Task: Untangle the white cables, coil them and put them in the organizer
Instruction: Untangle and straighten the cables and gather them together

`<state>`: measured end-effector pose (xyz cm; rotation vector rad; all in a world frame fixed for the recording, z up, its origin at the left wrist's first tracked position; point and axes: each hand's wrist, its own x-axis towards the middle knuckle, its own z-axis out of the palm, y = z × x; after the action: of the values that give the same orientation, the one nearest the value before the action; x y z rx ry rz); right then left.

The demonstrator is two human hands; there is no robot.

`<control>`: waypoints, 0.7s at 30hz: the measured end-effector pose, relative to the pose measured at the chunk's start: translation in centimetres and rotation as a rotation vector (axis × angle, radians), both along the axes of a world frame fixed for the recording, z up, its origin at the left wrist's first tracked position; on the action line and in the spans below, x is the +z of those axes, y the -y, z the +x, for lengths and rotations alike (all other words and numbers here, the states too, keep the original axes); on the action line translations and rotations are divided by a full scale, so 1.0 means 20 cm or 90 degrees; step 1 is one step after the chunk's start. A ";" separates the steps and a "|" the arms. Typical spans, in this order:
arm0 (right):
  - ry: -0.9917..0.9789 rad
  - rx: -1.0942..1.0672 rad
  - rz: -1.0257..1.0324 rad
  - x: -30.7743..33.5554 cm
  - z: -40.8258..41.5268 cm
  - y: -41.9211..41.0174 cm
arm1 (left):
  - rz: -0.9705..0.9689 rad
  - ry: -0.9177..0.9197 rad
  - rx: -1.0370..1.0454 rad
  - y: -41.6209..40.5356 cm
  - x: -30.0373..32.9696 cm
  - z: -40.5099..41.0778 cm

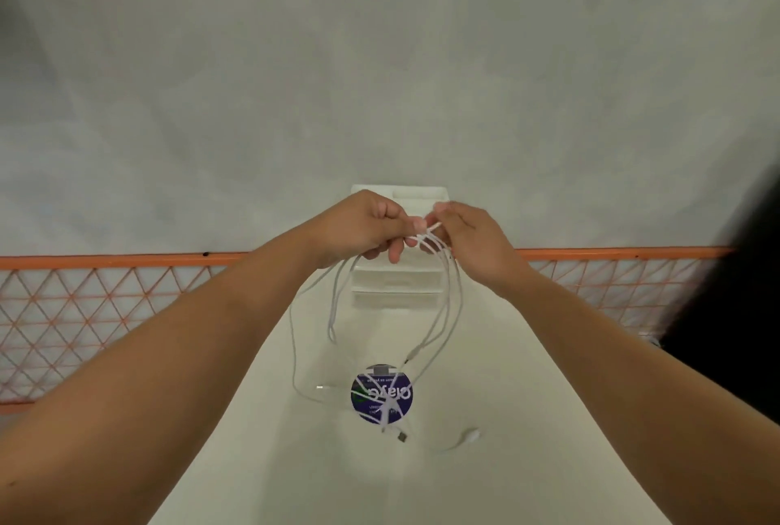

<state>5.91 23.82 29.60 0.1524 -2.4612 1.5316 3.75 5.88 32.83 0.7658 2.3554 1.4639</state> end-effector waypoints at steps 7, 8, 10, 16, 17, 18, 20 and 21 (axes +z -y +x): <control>-0.015 -0.037 -0.090 0.22 -0.12 0.08 | 0.029 0.013 0.058 -0.06 0.18 -0.07; -0.023 -0.047 -0.104 0.24 -0.13 0.08 | 0.001 0.009 0.062 -0.06 0.21 -0.08; -0.040 -0.065 -0.123 0.27 -0.14 0.07 | -0.048 -0.003 0.057 -0.06 0.24 -0.09; -0.069 -0.145 -0.134 0.31 -0.12 0.03 | 0.019 0.099 -0.027 -0.01 0.26 -0.10; -0.068 -0.151 -0.140 0.30 -0.12 0.01 | 0.039 0.119 -0.038 0.00 0.25 -0.10; -0.068 -0.161 -0.148 0.30 -0.11 -0.01 | 0.049 0.134 -0.046 0.01 0.24 -0.11; -0.069 -0.191 -0.185 0.28 -0.11 -0.05 | 0.041 0.145 -0.046 0.03 0.22 -0.11; -0.067 -0.207 -0.204 0.28 -0.11 -0.07 | 0.033 0.142 -0.035 0.04 0.21 -0.11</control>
<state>3.76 25.26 35.17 -0.2070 -2.0068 1.6893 1.48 5.10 36.99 0.6379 2.1220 1.5075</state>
